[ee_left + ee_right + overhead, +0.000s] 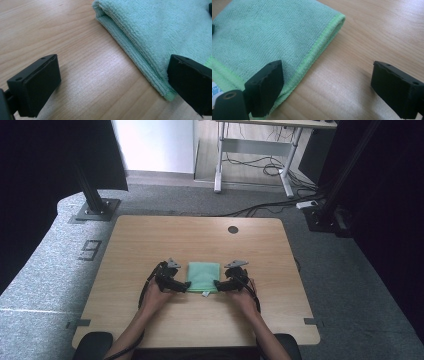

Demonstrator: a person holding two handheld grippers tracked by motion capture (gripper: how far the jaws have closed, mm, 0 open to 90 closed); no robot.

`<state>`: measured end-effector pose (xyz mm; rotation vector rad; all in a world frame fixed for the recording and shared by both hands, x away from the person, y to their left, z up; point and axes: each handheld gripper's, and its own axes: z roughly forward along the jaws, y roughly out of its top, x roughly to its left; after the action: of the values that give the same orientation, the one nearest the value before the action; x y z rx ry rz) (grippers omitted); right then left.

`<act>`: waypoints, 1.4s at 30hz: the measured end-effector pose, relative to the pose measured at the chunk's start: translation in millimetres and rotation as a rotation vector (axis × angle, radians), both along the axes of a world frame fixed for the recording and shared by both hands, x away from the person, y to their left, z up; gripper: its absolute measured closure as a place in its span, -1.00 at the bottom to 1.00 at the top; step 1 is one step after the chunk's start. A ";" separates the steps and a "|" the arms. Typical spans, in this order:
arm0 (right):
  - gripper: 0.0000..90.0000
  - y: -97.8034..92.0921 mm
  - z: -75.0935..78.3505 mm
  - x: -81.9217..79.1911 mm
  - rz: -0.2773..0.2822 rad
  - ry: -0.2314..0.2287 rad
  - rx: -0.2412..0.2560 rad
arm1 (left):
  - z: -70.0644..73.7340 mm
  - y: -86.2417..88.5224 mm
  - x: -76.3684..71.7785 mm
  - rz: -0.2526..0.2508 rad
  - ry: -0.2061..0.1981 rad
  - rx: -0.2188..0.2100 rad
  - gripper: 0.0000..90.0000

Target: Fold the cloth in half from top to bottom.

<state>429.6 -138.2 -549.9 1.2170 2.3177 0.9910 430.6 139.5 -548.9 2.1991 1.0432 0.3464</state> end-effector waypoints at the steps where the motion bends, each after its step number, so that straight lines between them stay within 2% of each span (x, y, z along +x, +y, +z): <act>1: -0.76 0.1 -0.1 1.4 -0.003 0.002 0.002 | 0.0 -0.1 0.5 0.003 0.000 -0.001 -1.00; 10: -0.76 1.1 -1.1 11.0 -0.021 -0.003 0.012 | 0.0 0.4 10.5 0.030 -0.001 0.000 -1.00; 14: -0.75 1.4 -1.7 10.2 -0.028 -0.014 0.015 | 0.1 0.4 10.4 0.034 -0.001 -0.001 -1.00; 22: -0.70 1.1 -0.1 10.4 -0.019 0.000 0.023 | 0.2 0.7 10.2 0.035 -0.001 -0.004 -1.00; 27: -0.70 -1.0 3.7 8.2 -0.007 -0.008 0.036 | 1.8 2.7 10.0 0.037 0.014 -0.024 -1.00; 29: -0.70 -1.5 6.1 6.5 -0.006 -0.007 0.044 | 4.0 5.0 9.5 0.040 0.019 -0.057 -1.00; 31: -0.71 -2.3 8.8 5.1 0.007 -0.004 0.046 | 7.7 6.8 7.5 0.037 0.017 -0.074 -0.98; 35: -0.83 -4.5 15.5 0.6 0.041 0.001 0.055 | 16.5 8.5 1.6 0.010 0.005 -0.079 -0.98; 39: -0.95 -6.6 21.0 -4.7 0.075 0.012 0.051 | 26.6 9.8 -7.7 -0.027 -0.008 -0.063 -0.98; 42: -1.00 -8.7 25.8 -10.5 0.093 0.000 0.038 | 33.4 11.0 -14.8 -0.048 -0.018 -0.059 -0.98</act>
<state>419.1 -146.9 -524.0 1.1324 2.3850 1.0714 415.9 150.5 -515.5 2.1612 0.9773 0.3096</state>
